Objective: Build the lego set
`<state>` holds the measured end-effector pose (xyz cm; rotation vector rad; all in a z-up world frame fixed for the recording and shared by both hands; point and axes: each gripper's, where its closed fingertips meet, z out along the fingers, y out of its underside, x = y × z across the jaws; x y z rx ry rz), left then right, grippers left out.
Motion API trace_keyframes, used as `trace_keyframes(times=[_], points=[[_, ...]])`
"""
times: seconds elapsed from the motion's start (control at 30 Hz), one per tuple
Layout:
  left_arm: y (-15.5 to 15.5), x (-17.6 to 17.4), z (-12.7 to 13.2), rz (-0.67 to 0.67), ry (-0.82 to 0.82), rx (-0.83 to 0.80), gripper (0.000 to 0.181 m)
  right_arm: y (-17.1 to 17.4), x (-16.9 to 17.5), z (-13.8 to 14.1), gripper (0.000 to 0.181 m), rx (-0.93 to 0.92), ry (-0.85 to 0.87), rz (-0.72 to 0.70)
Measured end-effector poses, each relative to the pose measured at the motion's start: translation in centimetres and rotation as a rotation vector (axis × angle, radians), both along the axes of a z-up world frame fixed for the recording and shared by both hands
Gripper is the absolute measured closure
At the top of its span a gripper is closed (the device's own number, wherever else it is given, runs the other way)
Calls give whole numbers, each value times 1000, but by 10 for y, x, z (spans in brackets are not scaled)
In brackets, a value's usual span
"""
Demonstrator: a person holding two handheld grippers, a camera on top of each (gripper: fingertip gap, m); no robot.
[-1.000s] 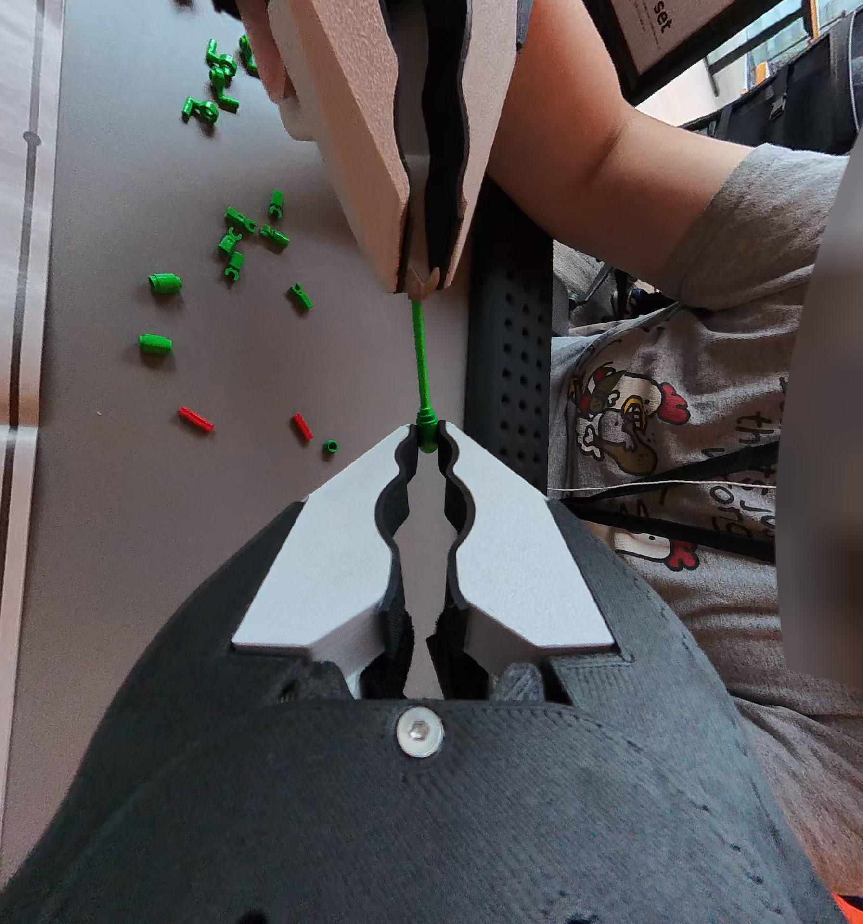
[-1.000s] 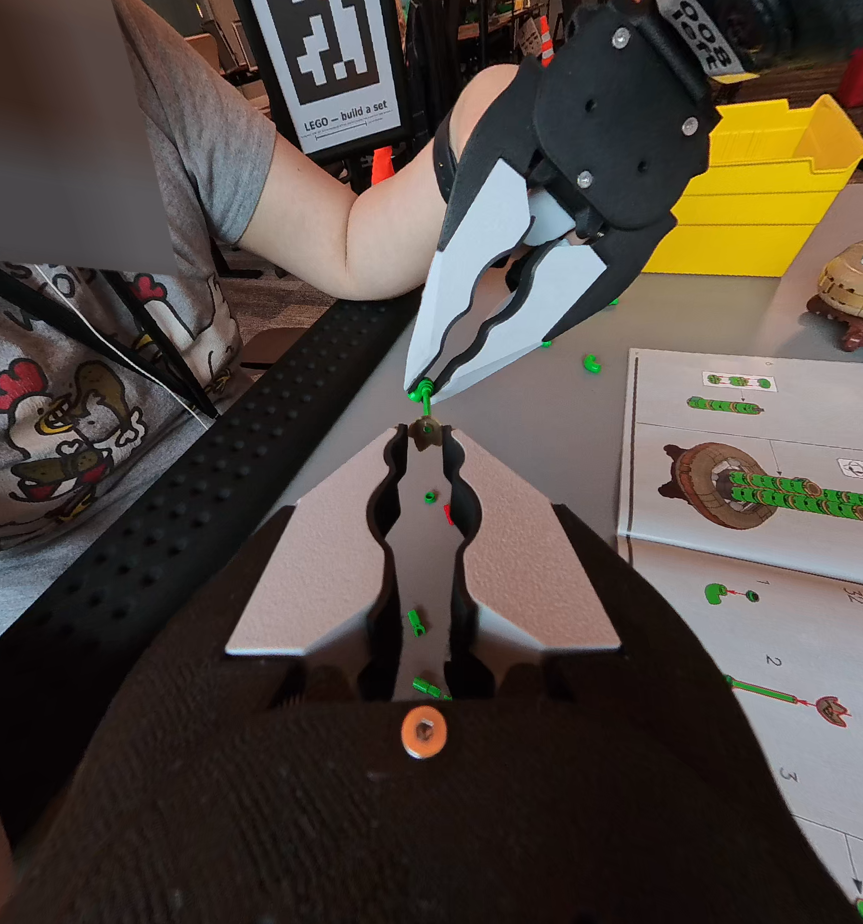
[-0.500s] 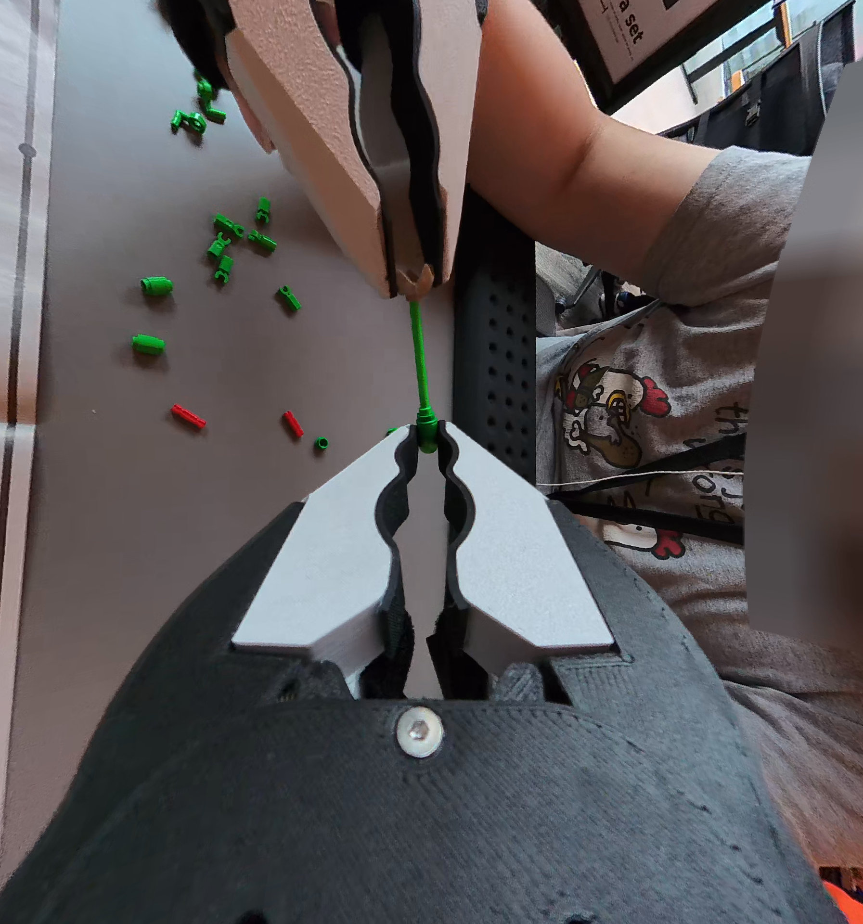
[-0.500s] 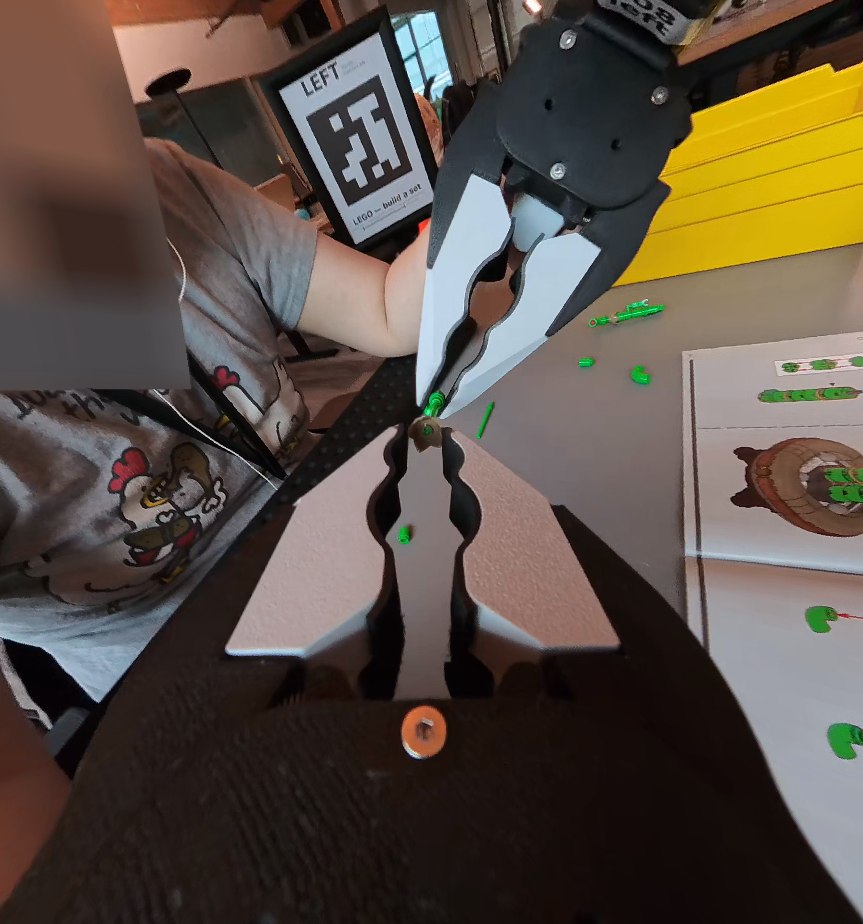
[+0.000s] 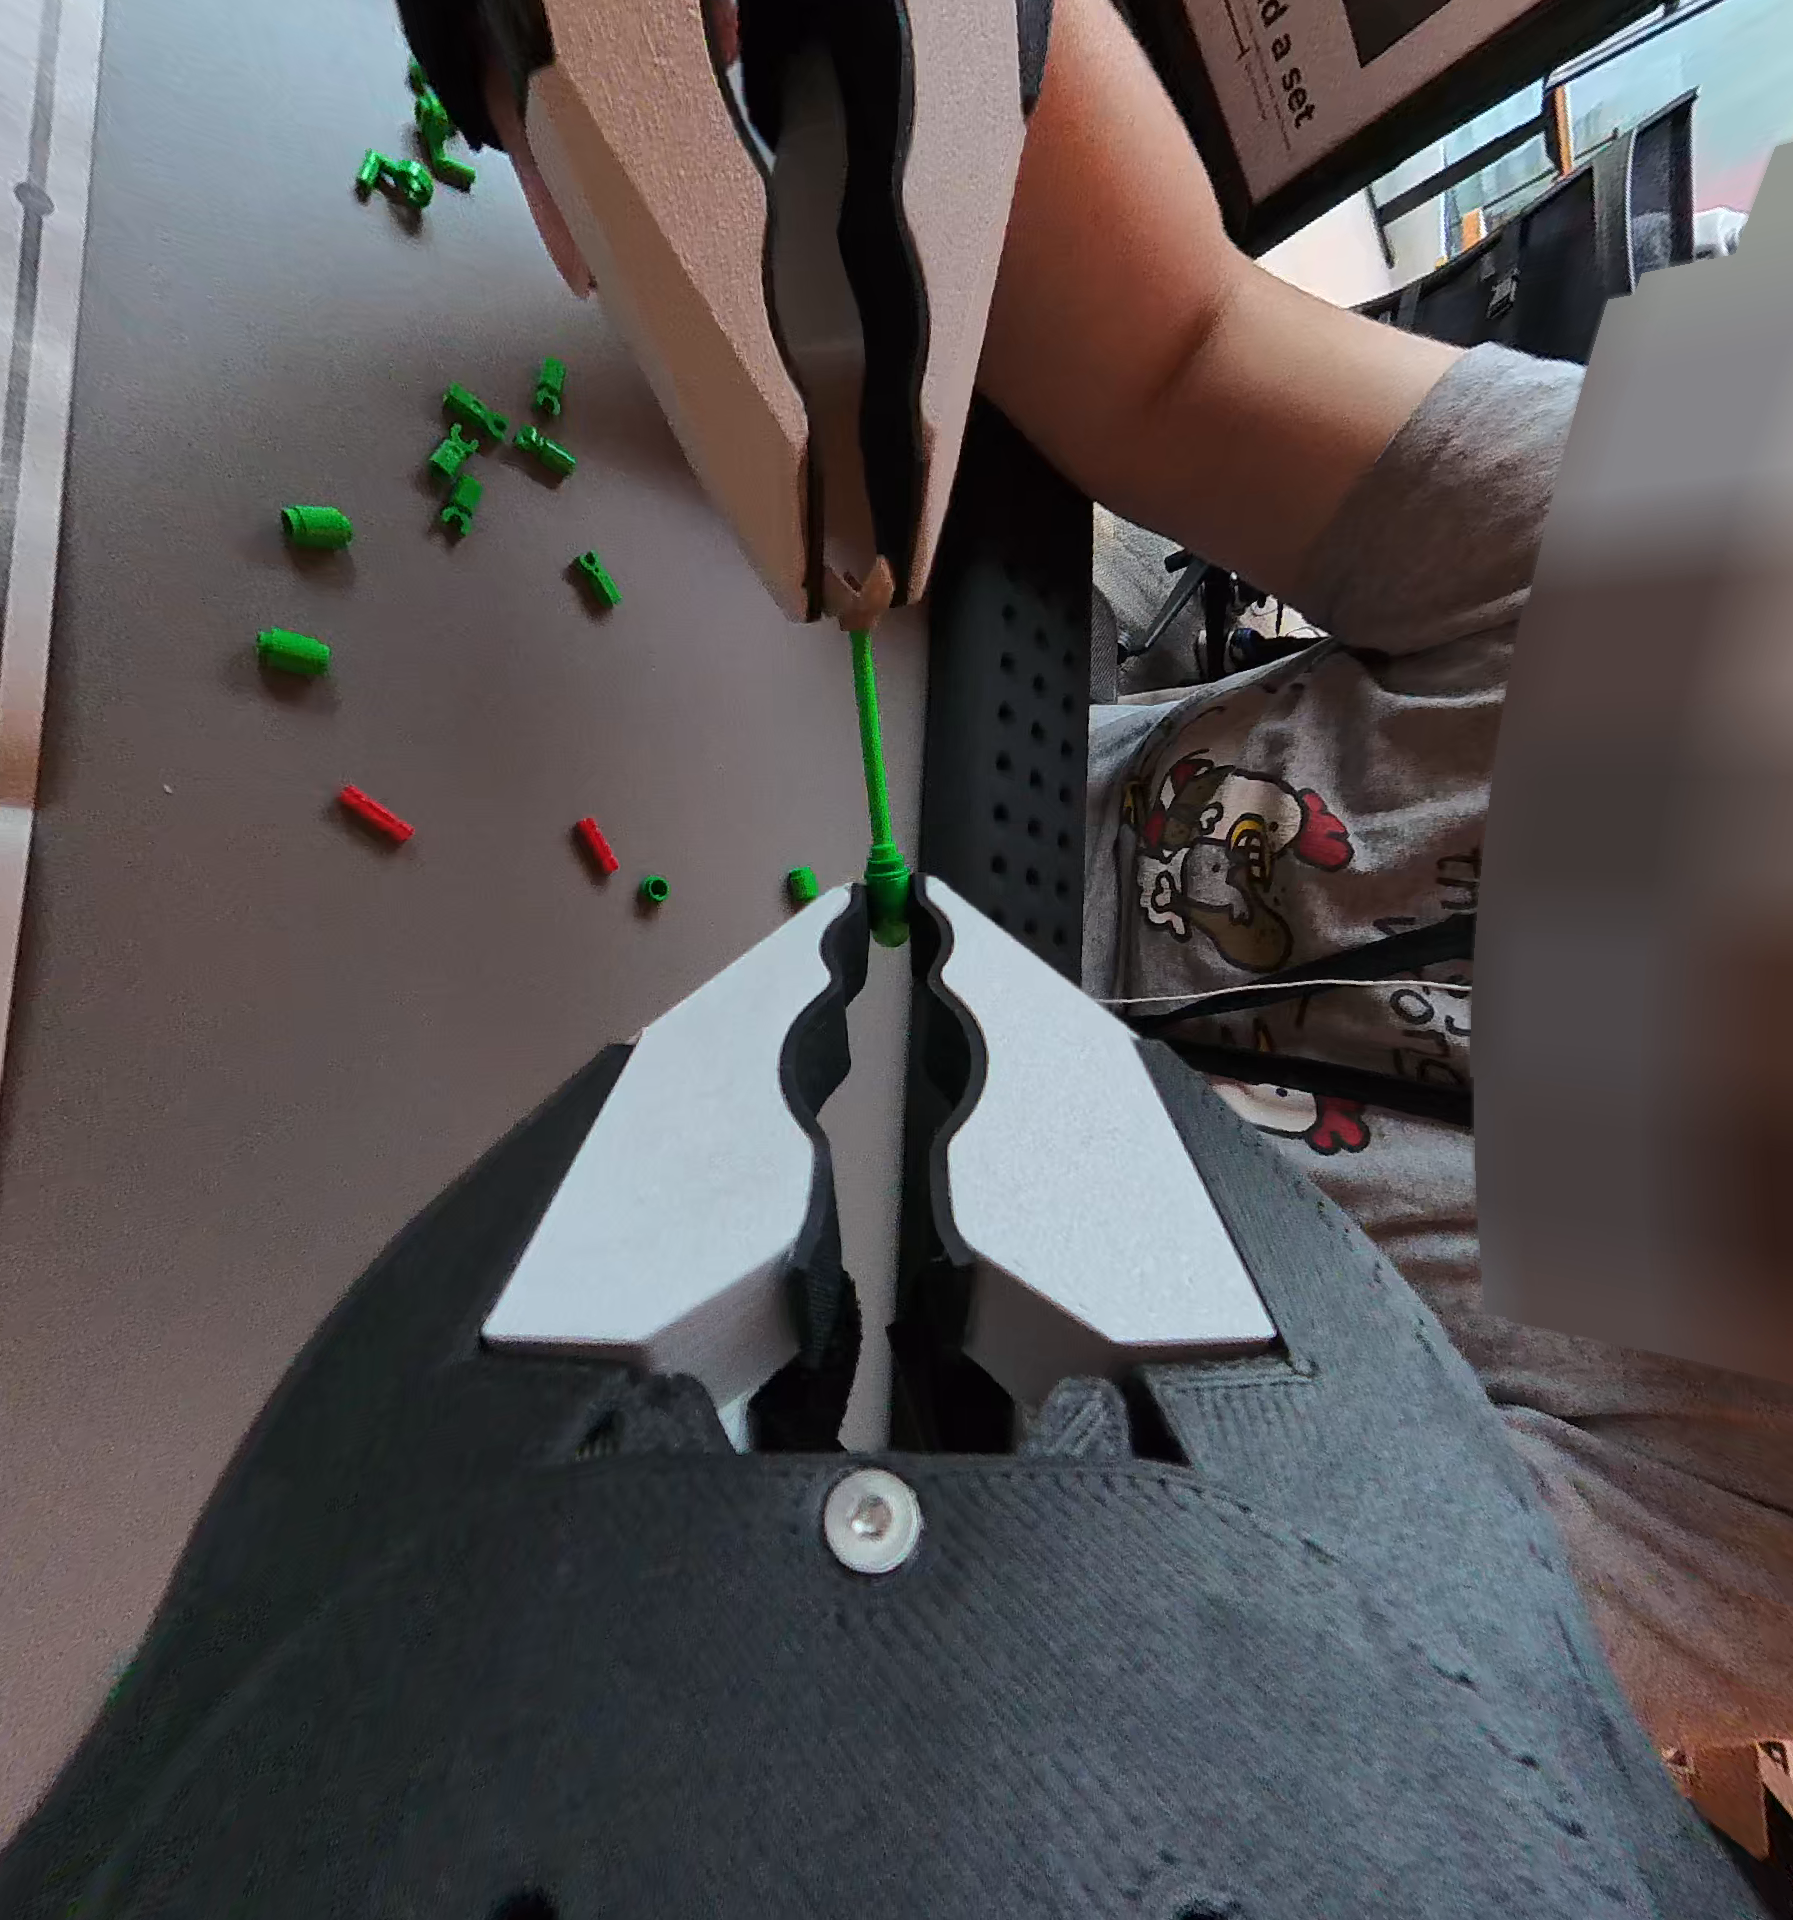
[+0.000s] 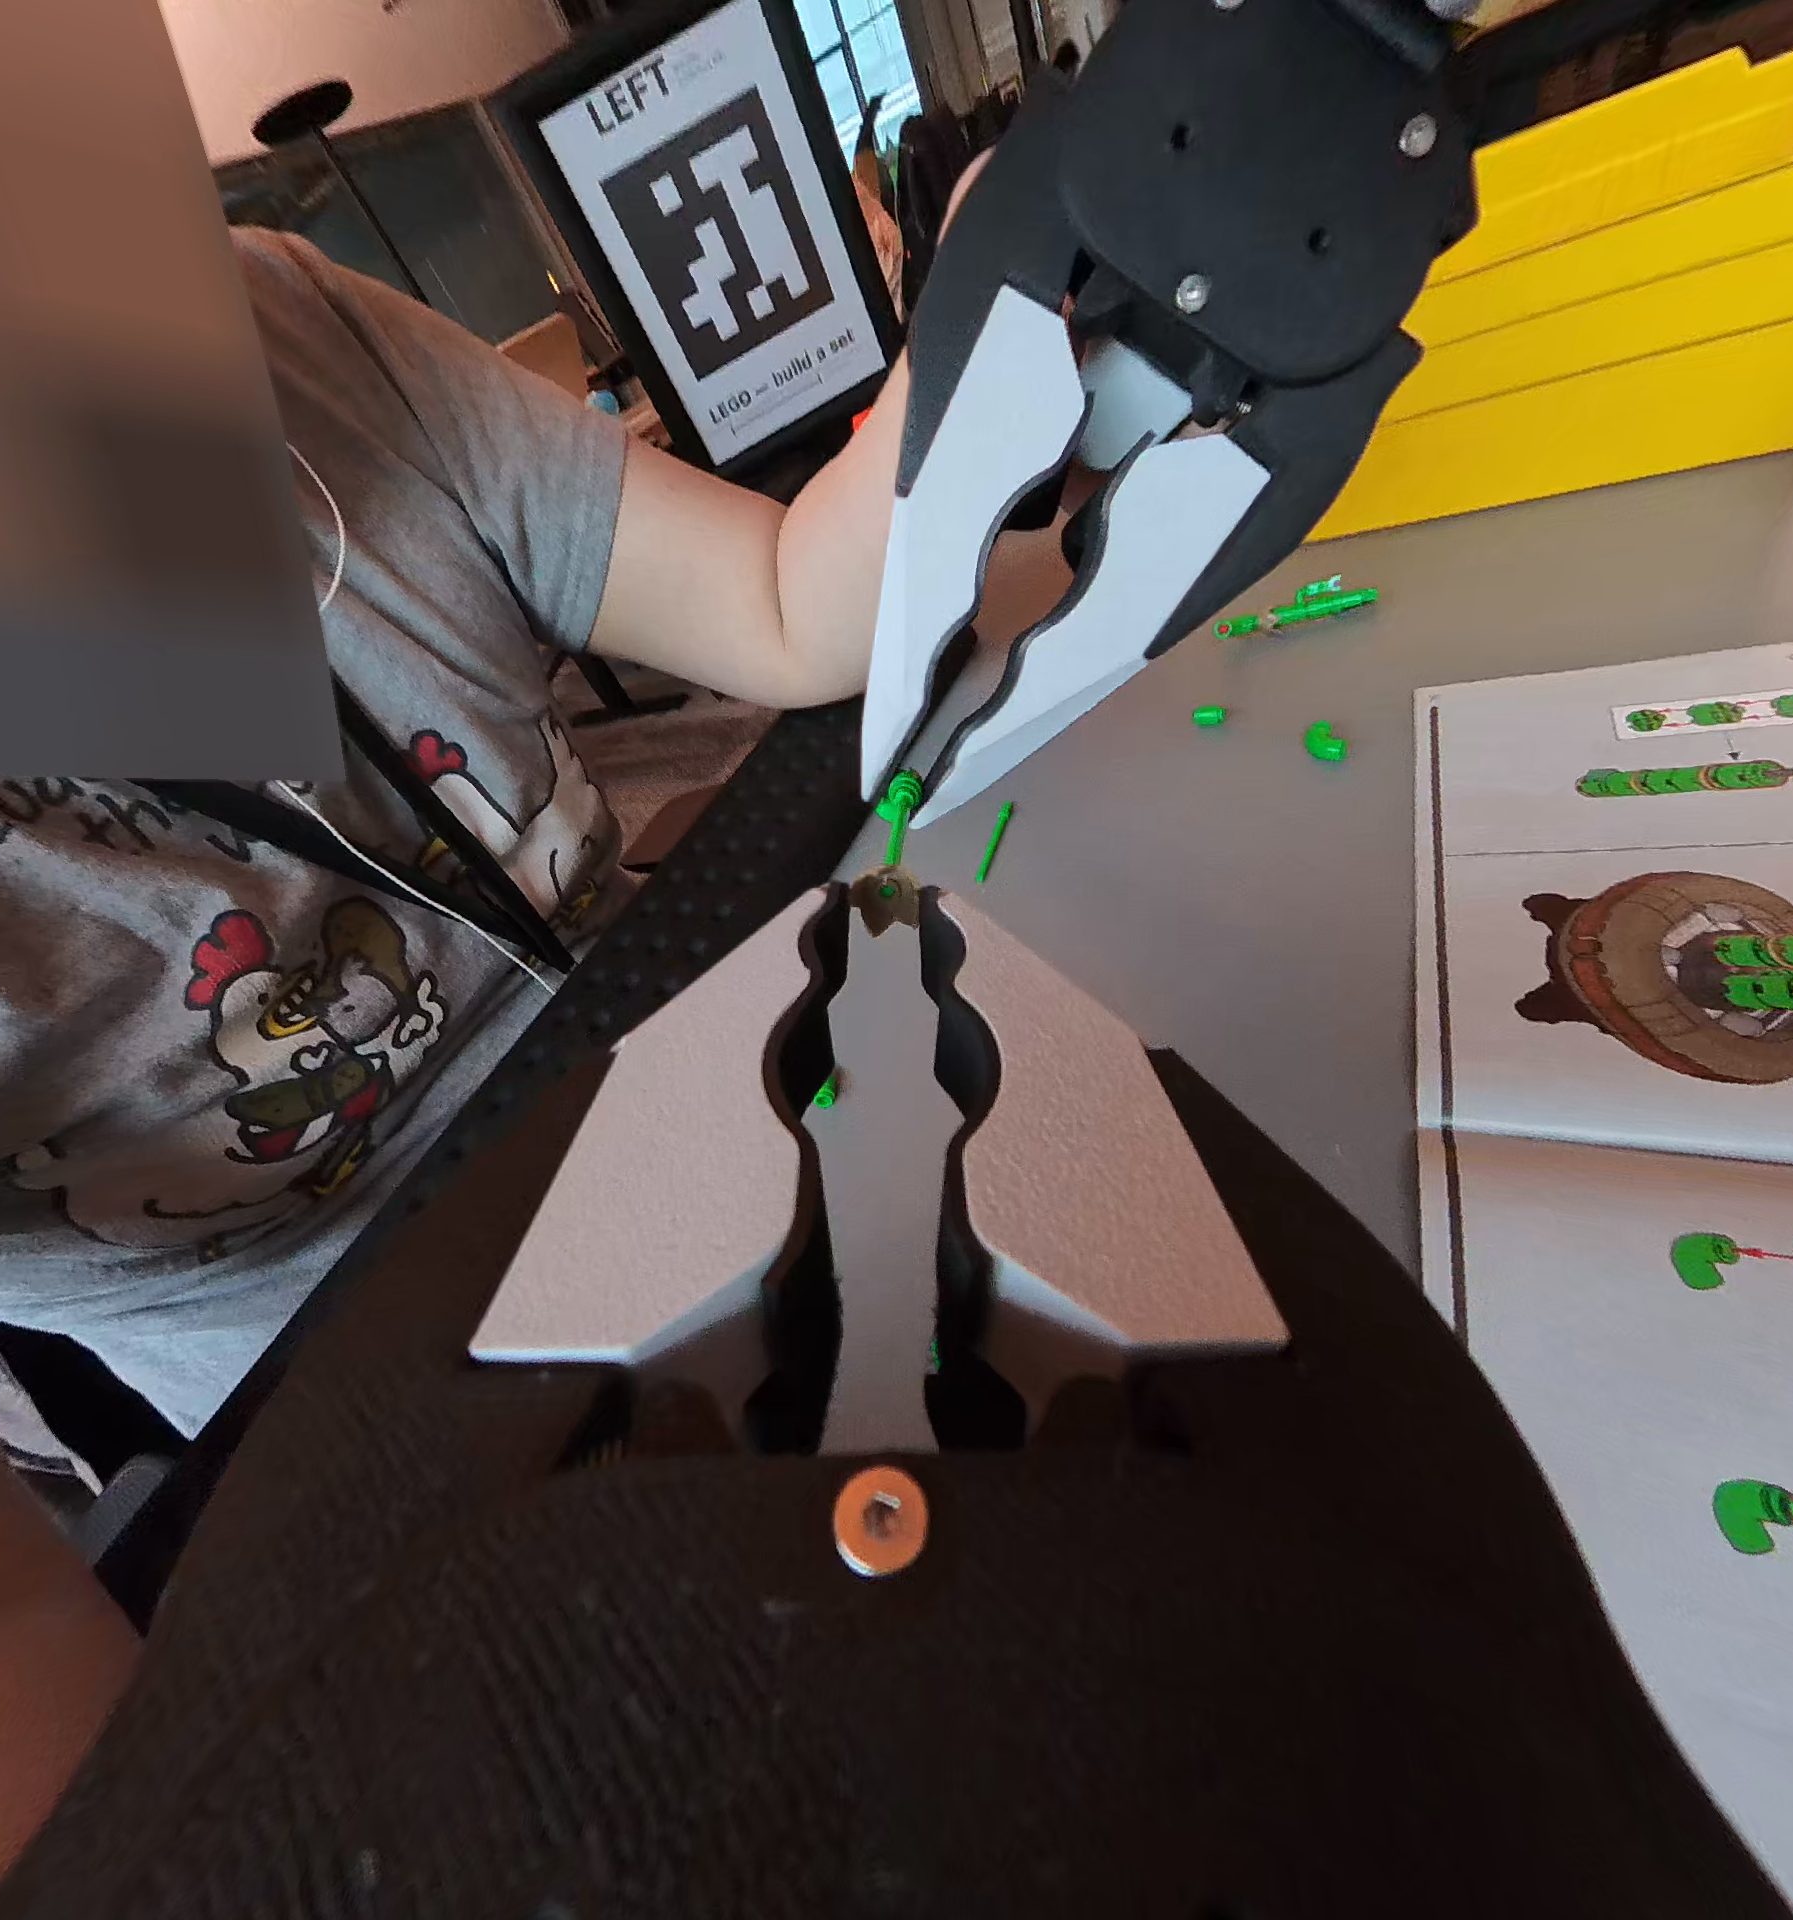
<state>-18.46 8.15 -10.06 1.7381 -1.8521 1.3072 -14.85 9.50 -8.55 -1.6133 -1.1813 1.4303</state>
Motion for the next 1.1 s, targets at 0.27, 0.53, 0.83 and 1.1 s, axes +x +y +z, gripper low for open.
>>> trace_keyframes(times=[0.27, 0.53, 0.83, 1.1], points=[[0, -5, -6, -18, 28, 25, 176, 1, -5, -4, 171, -21, -38, -2], [3, -4, -7, -8, 28, 32, 176, 7, -6, -4, 171, -41, -40, -38], [2, -5, 9, -19, -47, 23, 176, 4, -8, 16, 171, 49, 57, -30], [1, -8, 4, -36, -28, 56, 176, 1, -10, 11, 171, 83, 1, -22]])
